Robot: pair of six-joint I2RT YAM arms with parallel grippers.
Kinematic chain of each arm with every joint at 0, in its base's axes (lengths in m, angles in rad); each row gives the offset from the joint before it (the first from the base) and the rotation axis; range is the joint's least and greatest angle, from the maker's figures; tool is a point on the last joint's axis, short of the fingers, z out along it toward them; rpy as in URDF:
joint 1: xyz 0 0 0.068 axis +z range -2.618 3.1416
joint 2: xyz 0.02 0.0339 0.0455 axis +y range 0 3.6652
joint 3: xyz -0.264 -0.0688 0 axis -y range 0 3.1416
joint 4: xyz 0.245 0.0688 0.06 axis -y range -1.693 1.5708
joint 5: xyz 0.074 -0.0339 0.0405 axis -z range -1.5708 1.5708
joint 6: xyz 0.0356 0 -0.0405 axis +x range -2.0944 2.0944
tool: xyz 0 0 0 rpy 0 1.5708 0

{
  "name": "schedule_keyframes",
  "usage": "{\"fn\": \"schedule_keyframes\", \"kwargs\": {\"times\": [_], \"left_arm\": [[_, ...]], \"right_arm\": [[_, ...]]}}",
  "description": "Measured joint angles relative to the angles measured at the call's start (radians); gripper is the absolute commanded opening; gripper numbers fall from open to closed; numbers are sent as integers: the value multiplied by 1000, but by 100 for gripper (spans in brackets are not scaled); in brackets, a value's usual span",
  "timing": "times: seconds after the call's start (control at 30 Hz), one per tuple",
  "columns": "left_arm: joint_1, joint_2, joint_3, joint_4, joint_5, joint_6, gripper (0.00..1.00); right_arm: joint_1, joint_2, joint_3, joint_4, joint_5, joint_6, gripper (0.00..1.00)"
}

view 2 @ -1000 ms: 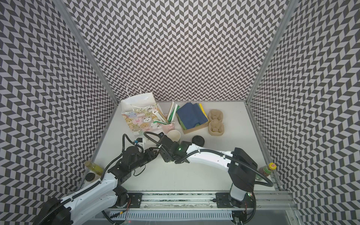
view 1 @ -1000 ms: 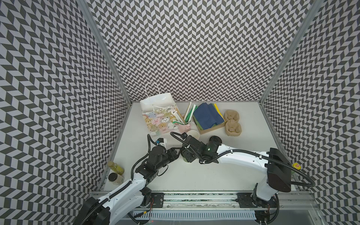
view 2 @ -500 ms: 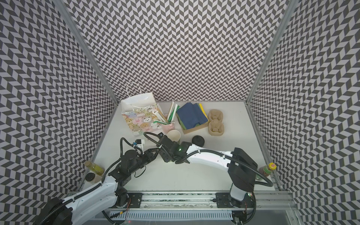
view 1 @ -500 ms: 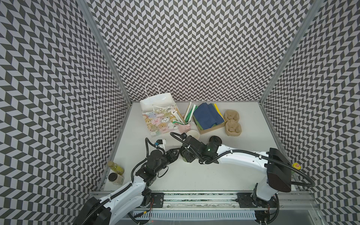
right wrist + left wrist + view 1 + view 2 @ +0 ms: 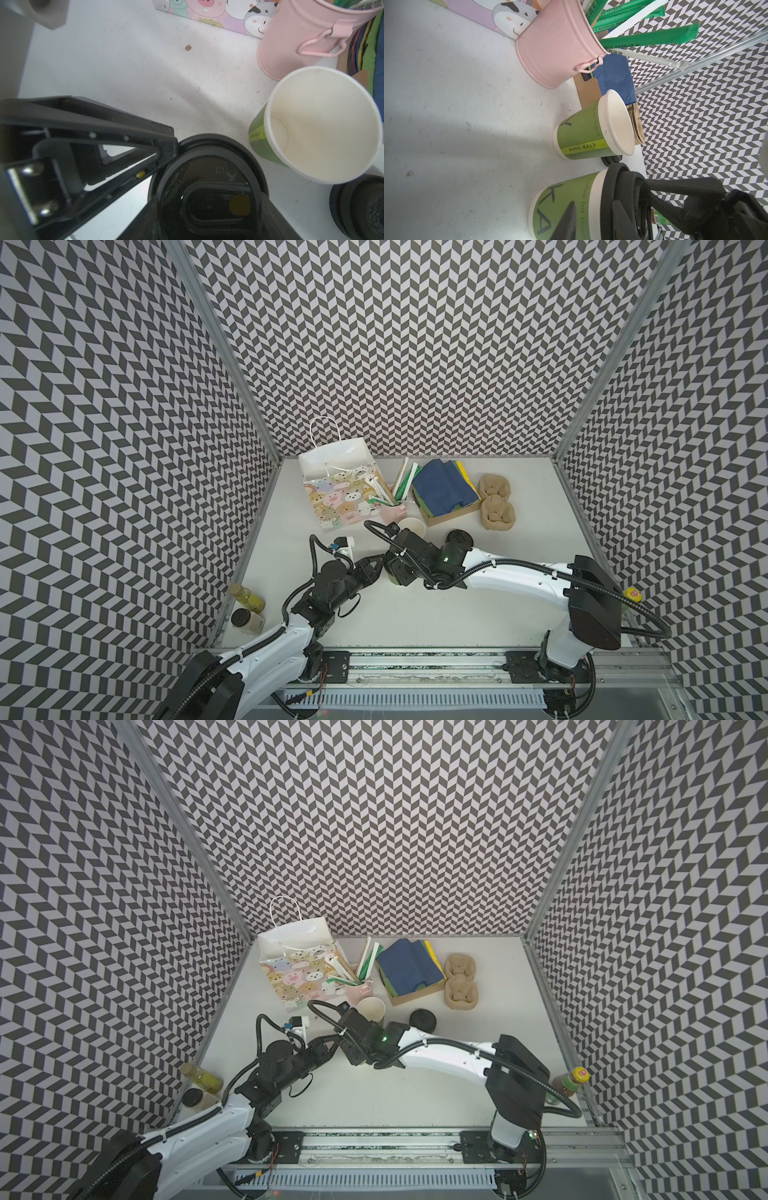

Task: Pack a coffee takeout order
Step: Close the lid on the coffee cup.

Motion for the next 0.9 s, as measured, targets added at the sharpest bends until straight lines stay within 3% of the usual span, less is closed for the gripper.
{"fn": "schedule_keyframes", "kwargs": {"times": [0.2,0.4,0.6,0.9], "left_arm": [[-1,-12,51,-96,-22,5,36],[-6,-76,66,-198,-40,9,30],[-5,-24,58,-128,-34,-3,29],[-6,86,24,70,-21,-30,16]], "right_arm": [[-3,0,-2,6,-1,0,58],[-3,2,-3,21,-9,-8,58],[-4,2,-7,29,-9,-7,58],[-11,4,-10,37,10,-1,58]]}}
